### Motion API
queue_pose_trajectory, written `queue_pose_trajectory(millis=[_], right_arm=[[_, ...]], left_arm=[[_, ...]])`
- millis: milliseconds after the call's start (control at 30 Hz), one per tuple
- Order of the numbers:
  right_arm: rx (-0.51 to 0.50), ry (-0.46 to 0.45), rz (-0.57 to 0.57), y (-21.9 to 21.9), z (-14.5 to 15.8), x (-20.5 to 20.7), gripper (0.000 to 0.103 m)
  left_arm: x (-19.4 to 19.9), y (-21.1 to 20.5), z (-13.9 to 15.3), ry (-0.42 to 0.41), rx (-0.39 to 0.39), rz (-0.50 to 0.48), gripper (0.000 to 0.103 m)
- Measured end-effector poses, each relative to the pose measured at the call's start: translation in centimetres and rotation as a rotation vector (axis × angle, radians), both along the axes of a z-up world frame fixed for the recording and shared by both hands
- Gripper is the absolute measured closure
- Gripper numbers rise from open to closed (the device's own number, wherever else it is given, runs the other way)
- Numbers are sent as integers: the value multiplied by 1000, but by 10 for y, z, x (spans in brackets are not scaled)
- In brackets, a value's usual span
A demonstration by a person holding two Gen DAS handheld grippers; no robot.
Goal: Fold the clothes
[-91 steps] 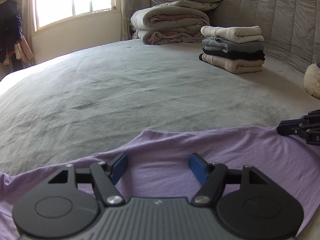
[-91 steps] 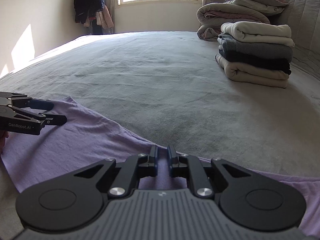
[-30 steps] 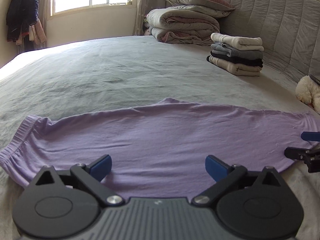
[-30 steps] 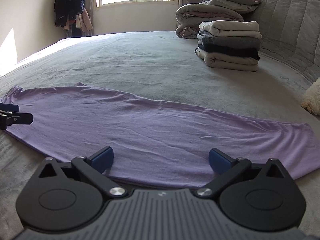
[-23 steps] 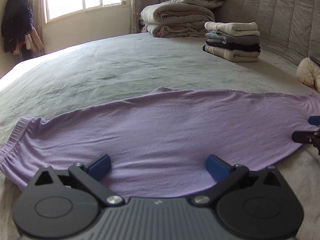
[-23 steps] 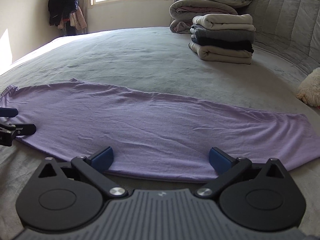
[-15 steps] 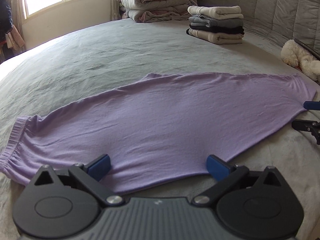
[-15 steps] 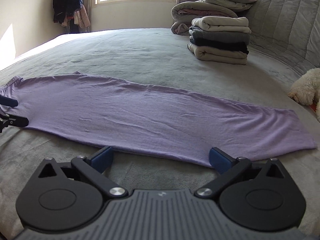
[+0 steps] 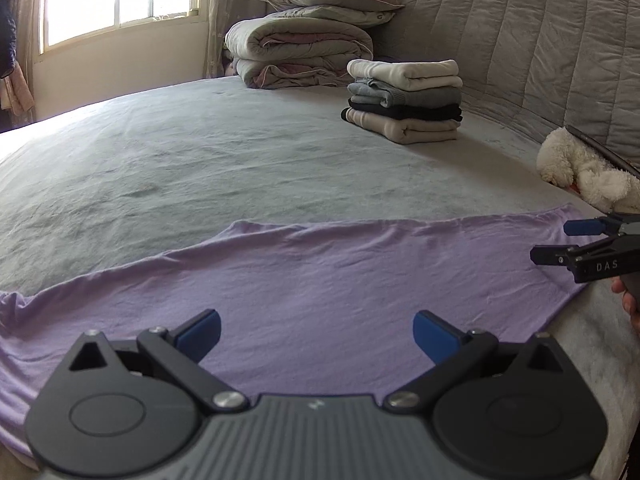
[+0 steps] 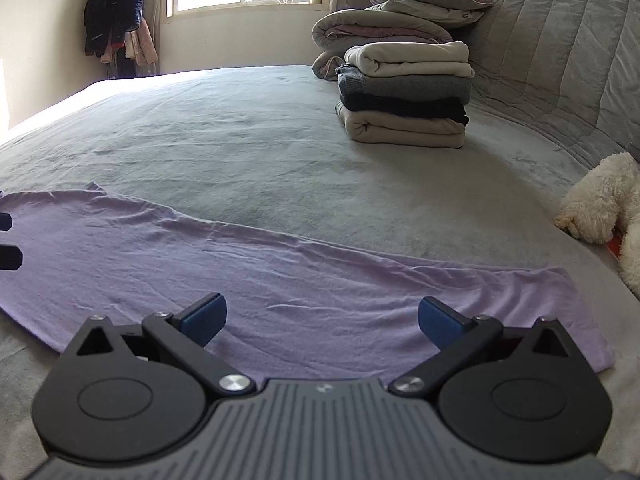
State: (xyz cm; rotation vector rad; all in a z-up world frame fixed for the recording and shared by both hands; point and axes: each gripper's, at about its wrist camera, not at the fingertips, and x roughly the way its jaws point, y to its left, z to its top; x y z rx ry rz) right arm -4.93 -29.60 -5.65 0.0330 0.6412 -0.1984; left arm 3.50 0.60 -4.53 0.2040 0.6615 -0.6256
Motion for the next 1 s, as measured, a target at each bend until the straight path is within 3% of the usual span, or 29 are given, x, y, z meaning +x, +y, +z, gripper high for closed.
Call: queue_pose_trajectory(millis=[167, 533, 767, 867, 1000], right_arm=[[53, 47, -59, -38, -5, 16, 0], [89, 103, -159, -90, -3, 40, 0], [23, 78, -258, -104, 8, 44, 0], [41, 23, -245, -101, 19, 31, 0], [-37, -6, -216, -95, 36, 19, 0]], left_arm=[[0, -8, -15, 4, 70, -20, 0], [0, -6, -16, 14, 62, -20, 0], [-1, -5, -15, 14, 72, -27, 0], [-2, -3, -14, 14, 77, -33, 0], [-3, -3, -14, 13, 80, -32, 0]])
